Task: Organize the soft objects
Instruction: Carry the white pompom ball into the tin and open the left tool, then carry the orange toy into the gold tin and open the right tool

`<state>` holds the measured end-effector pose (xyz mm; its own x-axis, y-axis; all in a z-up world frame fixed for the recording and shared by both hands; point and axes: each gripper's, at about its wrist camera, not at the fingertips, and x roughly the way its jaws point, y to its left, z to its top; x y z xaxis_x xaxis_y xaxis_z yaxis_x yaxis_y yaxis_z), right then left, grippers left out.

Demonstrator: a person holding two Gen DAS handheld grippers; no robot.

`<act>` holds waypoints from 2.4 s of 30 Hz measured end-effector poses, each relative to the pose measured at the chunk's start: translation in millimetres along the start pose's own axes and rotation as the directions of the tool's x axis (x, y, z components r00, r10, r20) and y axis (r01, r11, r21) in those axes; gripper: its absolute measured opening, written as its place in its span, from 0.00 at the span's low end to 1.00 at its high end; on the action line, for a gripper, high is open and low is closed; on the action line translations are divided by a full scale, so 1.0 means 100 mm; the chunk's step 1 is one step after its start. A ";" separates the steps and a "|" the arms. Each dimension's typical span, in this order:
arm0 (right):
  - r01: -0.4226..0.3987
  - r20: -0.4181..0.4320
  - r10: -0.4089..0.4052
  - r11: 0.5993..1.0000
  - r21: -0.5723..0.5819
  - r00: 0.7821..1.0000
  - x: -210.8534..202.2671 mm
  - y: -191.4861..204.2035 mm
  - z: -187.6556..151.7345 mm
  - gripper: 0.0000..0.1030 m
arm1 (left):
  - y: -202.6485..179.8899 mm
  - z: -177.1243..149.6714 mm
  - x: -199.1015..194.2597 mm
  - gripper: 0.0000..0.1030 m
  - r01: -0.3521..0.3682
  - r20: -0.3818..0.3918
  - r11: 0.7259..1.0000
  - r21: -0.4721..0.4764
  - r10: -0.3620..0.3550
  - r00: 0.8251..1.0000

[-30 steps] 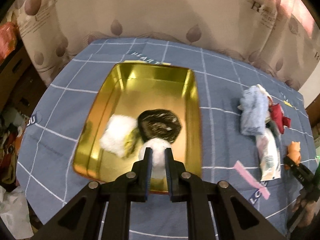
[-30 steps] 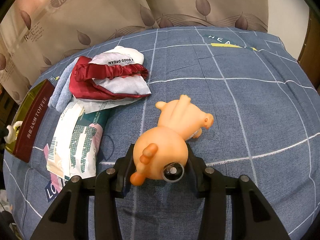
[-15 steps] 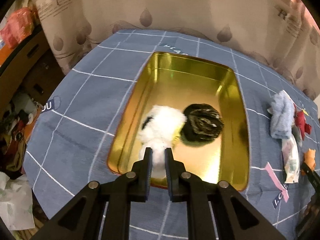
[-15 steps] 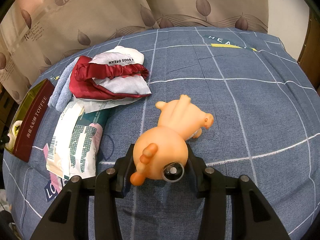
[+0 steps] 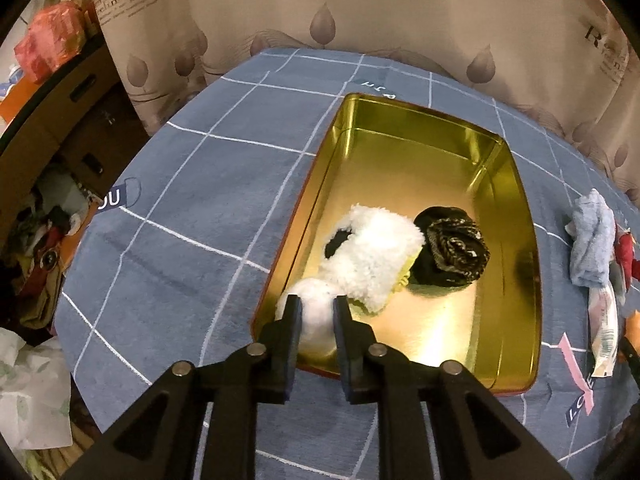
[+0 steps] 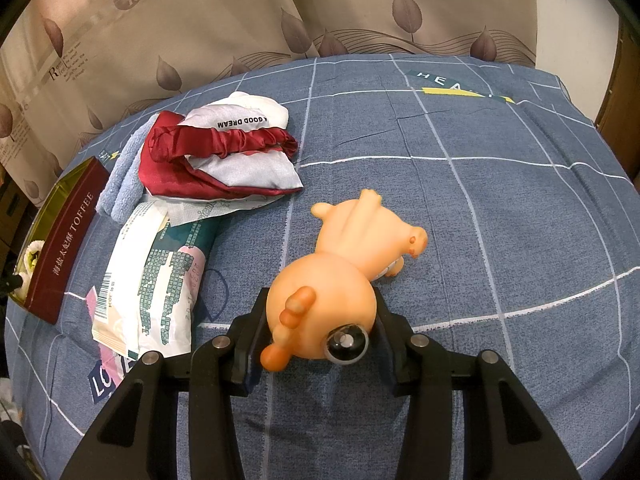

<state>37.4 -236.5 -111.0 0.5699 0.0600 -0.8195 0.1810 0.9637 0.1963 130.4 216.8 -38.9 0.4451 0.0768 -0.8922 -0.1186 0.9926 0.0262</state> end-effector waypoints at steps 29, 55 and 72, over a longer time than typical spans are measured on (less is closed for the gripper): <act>0.019 0.007 -0.019 1.000 -0.020 1.000 0.01 0.00 0.01 0.42 | -0.13 -0.06 -0.28 0.42 -0.004 0.093 0.997 0.071 -0.003 0.996; 0.032 0.092 -0.029 0.999 -0.032 0.995 -0.08 0.06 -0.02 0.38 | 0.54 -0.52 -0.48 0.49 -0.041 0.262 0.989 -0.145 0.079 0.962; -0.022 0.174 0.075 0.958 -0.287 0.982 -0.55 1.05 0.29 0.38 | 0.88 -0.56 -0.43 0.49 -0.070 0.210 0.946 -0.318 0.142 0.967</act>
<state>48.3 -146.5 -29.8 0.7125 0.0861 -0.6963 -0.0699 0.9962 0.0517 51.3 295.1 -23.2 0.6005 0.2351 -0.7643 -0.4251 0.9034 -0.0561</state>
